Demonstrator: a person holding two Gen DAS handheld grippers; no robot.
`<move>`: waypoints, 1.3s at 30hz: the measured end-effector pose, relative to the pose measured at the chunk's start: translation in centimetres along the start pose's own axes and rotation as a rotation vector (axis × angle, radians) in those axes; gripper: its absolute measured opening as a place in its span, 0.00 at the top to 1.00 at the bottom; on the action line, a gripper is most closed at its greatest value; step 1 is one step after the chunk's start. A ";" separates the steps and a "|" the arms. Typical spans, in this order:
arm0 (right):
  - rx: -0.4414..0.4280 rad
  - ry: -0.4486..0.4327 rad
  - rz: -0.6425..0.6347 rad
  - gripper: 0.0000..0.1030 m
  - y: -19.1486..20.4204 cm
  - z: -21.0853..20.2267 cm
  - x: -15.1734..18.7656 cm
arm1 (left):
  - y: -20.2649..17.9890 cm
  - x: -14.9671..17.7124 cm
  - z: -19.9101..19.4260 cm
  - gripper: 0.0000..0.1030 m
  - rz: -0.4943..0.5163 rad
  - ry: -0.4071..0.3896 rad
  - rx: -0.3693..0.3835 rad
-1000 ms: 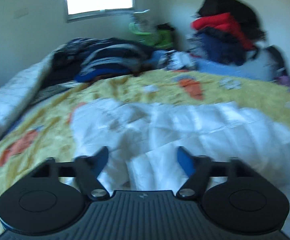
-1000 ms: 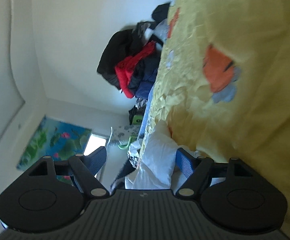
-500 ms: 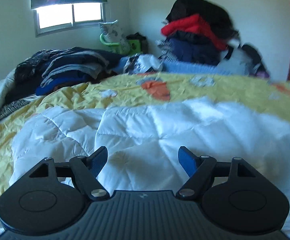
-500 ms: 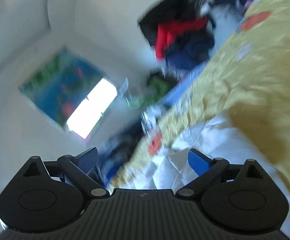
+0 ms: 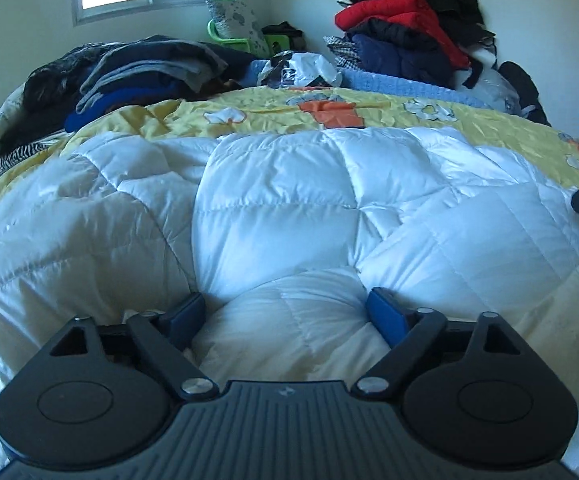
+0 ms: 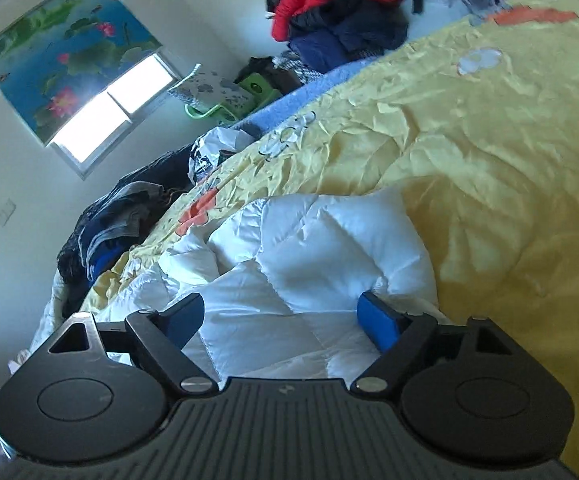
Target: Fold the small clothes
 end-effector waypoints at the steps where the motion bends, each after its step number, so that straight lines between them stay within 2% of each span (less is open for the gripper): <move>1: 0.016 0.002 -0.010 0.19 0.5 -0.5 0.3 | 0.1 -0.1 -0.3 0.12 -0.001 -0.001 0.003; 3: 0.072 -0.021 -0.023 0.16 1.5 -1.5 0.5 | 1.0 -0.3 -1.5 0.13 -0.009 -0.019 0.014; 5: -0.015 -0.054 -0.043 0.15 4.4 -3.7 1.4 | 2.8 -0.2 -3.8 0.13 -0.042 -0.067 0.039; 7: -0.135 -0.076 -0.086 0.06 7.0 -6.4 3.4 | 5.7 0.1 -6.2 0.12 -0.116 -0.105 0.096; 8: -0.150 -0.067 -0.121 0.02 7.9 -7.4 4.6 | 7.4 0.0 -7.1 0.12 -0.165 -0.120 0.105; 10: -0.100 -0.049 -0.215 0.03 8.6 -8.5 6.8 | 11.6 -0.5 -8.0 0.05 -0.280 -0.144 0.088; 12: -0.067 -0.030 -0.276 0.03 8.5 -8.8 8.4 | 16.3 -1.6 -7.8 0.03 -0.424 -0.150 0.042; 15: -0.033 0.014 -0.227 0.02 7.3 -8.0 9.4 | 22.4 -3.5 -4.6 0.02 -0.630 -0.082 0.007; 17: -0.023 0.034 -0.191 0.02 6.7 -7.6 9.5 | 25.8 -4.2 -1.0 0.02 -0.786 0.009 0.003; 20: -0.053 0.015 -0.167 0.01 6.4 -7.9 9.6 | 28.3 -4.3 4.9 0.02 -0.990 0.178 0.126; 21: -0.063 0.010 -0.158 0.01 6.3 -7.9 9.6 | 28.6 -4.3 6.2 0.02 -1.024 0.215 0.174; 22: -0.070 0.007 -0.150 0.01 6.3 -8.0 9.6 | 28.3 -4.4 7.7 0.02 -1.027 0.247 0.212; 25: -0.074 0.001 -0.146 0.01 6.4 -8.1 9.6 | 27.6 -4.6 10.5 0.03 -0.999 0.271 0.166; 27: -0.074 -0.002 -0.149 0.01 6.3 -8.0 9.7 | 26.8 -4.9 12.0 0.05 -0.980 0.287 0.196; 29: -0.077 -0.011 -0.145 0.02 6.4 -8.1 9.6 | 26.2 -5.2 13.2 0.16 -0.954 0.292 0.211; 31: -0.081 -0.015 -0.140 0.02 6.4 -8.2 9.6 | 25.9 -5.6 13.9 0.46 -0.912 0.284 0.195; 33: -0.086 -0.019 -0.138 0.02 6.3 -8.2 9.5 | 25.5 -5.8 15.1 0.48 -0.903 0.303 0.205; 36: -0.092 -0.024 -0.136 0.02 6.3 -8.3 9.5 | 25.7 -5.9 15.8 0.48 -0.912 0.291 0.216; 39: -0.093 -0.027 -0.136 0.02 6.4 -8.3 9.5 | 25.4 -6.3 16.0 0.51 -0.871 0.279 0.199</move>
Point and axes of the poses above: each gripper's, at about its wrist camera, not at the fingertips, and z roughly the way its jaws point, y to its left, x to its underside, the point moved 8 cm from there along z, roughly the way its jaws point, and after that the axes turned 15 degrees about -x, right-handed, at the moved point
